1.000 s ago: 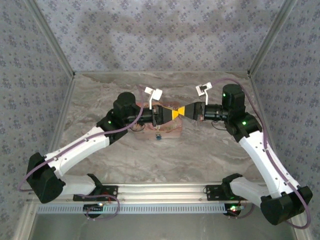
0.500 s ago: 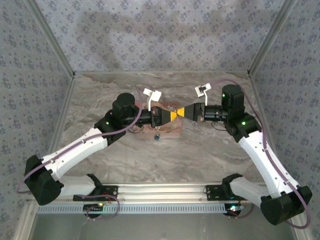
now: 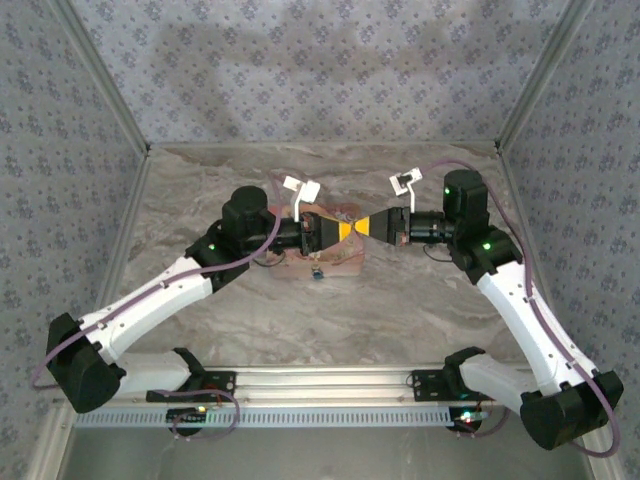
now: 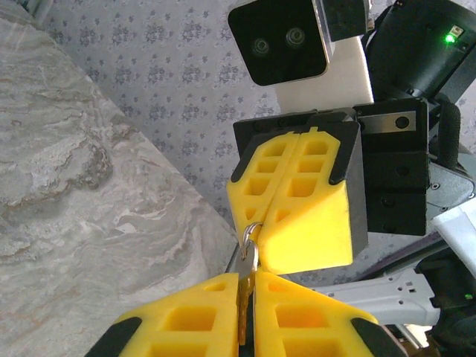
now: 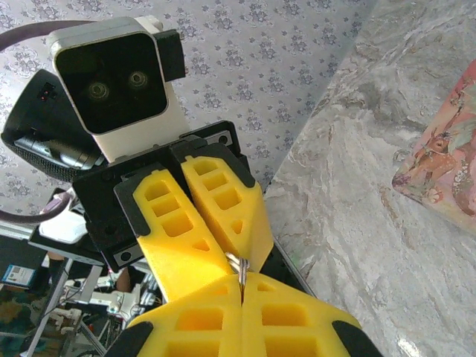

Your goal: Unlock the padlock with the key

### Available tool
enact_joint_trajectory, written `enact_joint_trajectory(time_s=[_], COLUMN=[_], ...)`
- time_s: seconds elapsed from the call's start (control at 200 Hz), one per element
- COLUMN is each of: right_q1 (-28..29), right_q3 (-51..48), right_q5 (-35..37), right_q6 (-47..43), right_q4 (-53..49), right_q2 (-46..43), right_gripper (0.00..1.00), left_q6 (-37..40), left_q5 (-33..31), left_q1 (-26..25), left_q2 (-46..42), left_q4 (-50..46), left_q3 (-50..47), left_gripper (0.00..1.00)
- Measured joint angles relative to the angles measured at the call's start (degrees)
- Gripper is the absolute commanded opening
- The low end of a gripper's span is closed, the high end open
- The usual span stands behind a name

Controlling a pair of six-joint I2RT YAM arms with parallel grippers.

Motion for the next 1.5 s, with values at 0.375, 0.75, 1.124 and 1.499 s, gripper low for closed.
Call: enact_joint_trajectory(time_s=[0.375, 0.75, 1.124, 1.499], right_q1=[-0.6, -0.6, -0.6, -0.4], right_q3=[0.0, -0.3, -0.3, -0.4], right_q5=[-1.4, -3.1, -3.7, -3.7], right_q6=[0.0, -0.1, 0.0, 0.9], right_q4=[-0.2, -0.2, -0.2, 0.9], right_q2=[0.4, 0.7, 0.7, 0.7], right_gripper=[0.06, 0.06, 0.06, 0.06], left_q6=[0.2, 0.3, 0.2, -1.9], left_q5=[0.0, -0.7, -0.7, 1.3], left_q1=[0.0, 0.1, 0.1, -0.3], left_q2=[0.0, -1.1, -1.4, -1.4], left_q4=[-0.4, -1.5, -1.4, 3.5], left_q3=[0.0, 0.0, 0.0, -2.0], left_gripper=[0.07, 0.11, 0.25, 0.49])
